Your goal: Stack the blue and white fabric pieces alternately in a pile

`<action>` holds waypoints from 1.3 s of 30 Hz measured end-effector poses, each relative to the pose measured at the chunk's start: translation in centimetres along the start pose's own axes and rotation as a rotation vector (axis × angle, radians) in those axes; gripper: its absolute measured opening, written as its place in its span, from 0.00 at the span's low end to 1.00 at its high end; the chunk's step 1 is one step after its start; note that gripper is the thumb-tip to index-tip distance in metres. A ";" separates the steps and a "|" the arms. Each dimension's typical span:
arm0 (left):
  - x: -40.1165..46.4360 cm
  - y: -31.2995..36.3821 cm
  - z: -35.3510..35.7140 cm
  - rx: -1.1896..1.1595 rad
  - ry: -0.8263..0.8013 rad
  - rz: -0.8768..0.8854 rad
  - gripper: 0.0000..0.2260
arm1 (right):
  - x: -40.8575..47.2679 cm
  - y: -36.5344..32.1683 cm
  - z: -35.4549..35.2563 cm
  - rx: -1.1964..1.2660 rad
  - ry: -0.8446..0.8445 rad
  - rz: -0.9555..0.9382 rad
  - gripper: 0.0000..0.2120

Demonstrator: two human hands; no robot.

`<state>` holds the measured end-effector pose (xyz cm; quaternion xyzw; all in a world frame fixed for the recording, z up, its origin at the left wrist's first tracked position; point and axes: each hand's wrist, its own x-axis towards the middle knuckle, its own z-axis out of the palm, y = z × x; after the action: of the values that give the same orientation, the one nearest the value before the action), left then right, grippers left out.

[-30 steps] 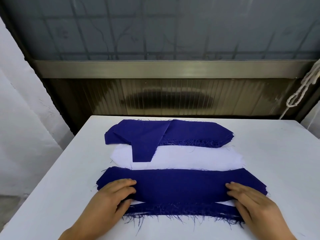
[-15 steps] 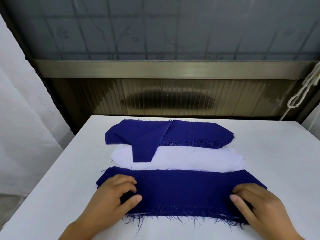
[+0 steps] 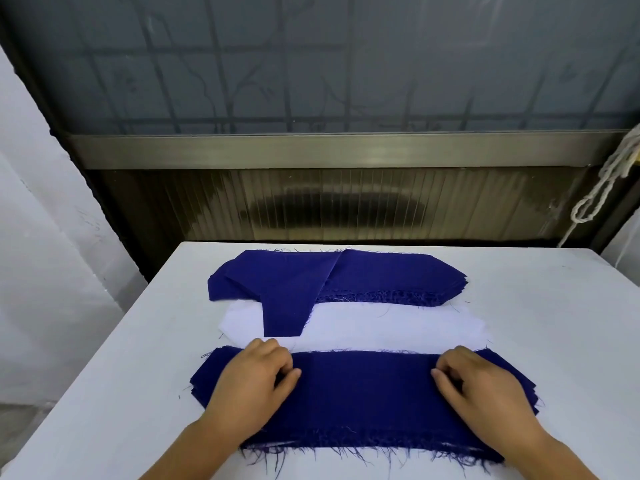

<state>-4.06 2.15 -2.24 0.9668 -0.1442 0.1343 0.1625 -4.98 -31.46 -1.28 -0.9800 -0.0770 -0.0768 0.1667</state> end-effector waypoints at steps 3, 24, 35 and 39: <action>0.5 -1.4 -0.5 0.070 0.003 -0.067 0.16 | 0.3 1.0 -0.7 -0.126 -0.022 0.082 0.08; 11.4 3.0 5.4 -0.041 -0.286 0.133 0.28 | 13.6 -1.4 5.1 -0.038 0.032 -0.023 0.25; 12.9 -2.3 2.0 0.507 -0.067 -0.278 0.27 | 13.7 -1.0 5.6 -0.023 0.087 -0.035 0.22; 12.8 -2.4 1.3 0.532 0.008 -0.288 0.22 | 13.8 -0.9 5.6 -0.048 0.111 -0.033 0.21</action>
<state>8.79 0.89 -0.14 0.9854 0.0353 0.1469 -0.0787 9.05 -27.01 -3.83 -0.9765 -0.0818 -0.1356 0.1459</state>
